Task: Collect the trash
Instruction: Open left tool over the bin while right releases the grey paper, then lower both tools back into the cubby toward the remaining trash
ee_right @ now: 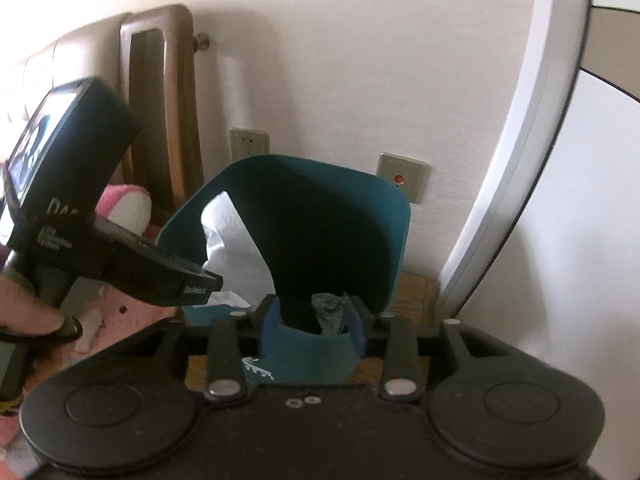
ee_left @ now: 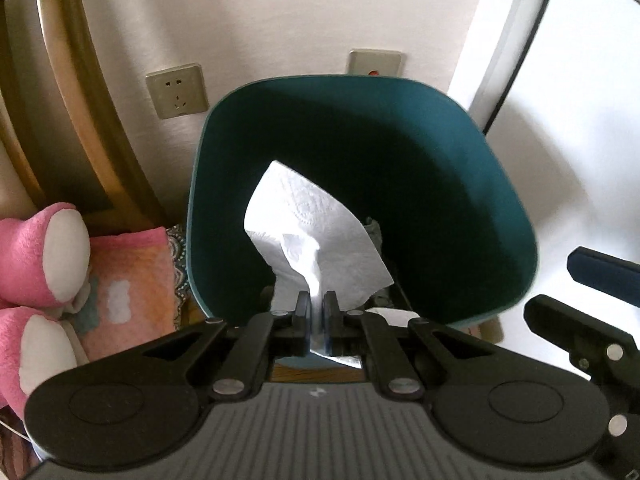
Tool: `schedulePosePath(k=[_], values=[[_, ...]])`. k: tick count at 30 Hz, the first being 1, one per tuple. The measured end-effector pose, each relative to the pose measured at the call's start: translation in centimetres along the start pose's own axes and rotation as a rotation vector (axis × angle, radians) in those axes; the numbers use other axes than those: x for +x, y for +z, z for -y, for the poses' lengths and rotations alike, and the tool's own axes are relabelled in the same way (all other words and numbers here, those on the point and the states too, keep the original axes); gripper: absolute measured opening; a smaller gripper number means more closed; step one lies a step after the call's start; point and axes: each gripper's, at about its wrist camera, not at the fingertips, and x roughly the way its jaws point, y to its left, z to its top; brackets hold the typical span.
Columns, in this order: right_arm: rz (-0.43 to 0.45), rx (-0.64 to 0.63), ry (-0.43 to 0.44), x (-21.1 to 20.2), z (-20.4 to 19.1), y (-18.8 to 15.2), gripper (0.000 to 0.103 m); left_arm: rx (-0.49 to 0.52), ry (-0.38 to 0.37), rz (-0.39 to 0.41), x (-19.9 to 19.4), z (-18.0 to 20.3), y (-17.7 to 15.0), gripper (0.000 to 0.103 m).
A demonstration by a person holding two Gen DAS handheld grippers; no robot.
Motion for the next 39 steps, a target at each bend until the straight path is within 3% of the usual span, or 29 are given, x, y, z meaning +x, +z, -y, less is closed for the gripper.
schedulePosePath(k=[4,6,8,10,18,25,28,31,32,39], values=[[0.027,0.059,0.011,-1.0,0.8,-0.4,0.04,-0.011,-0.002,0.036,-1.0,-0.1,-0.5,0.018],[0.039,0.089,0.024,-1.7,1.1,-0.7,0.041,-0.012,-0.016,0.06,-1.7,-0.3,-0.8,0.034],[0.052,0.112,0.029,-2.5,1.2,-1.1,0.042,0.0,-0.027,0.096,-2.5,-0.2,-1.2,0.067],[0.066,0.13,0.035,-3.3,1.3,-1.5,0.043,0.01,-0.033,0.133,-3.6,-0.2,-1.7,0.075],[0.115,0.183,0.046,-6.0,1.3,-4.8,0.055,-0.009,-0.116,0.208,-7.8,-1.4,-6.0,0.077],[0.078,0.166,0.087,-5.9,0.4,-10.2,0.062,0.018,-0.042,0.253,-8.9,-2.5,-12.1,0.08],[0.036,0.173,0.101,-4.9,0.1,-13.0,0.064,-0.008,-0.055,0.247,-8.2,-3.2,-14.5,0.081],[-0.007,0.179,0.099,-3.6,-0.2,-15.9,0.066,-0.035,-0.051,0.232,-6.7,-3.8,-16.5,0.094],[-0.027,0.185,0.103,-3.0,-0.3,-17.1,0.066,-0.04,-0.044,0.24,-6.2,-4.0,-17.5,0.094],[-0.182,0.168,0.129,2.5,-2.5,-26.3,0.067,-0.105,-0.054,0.165,0.4,-5.4,-23.7,0.101]])
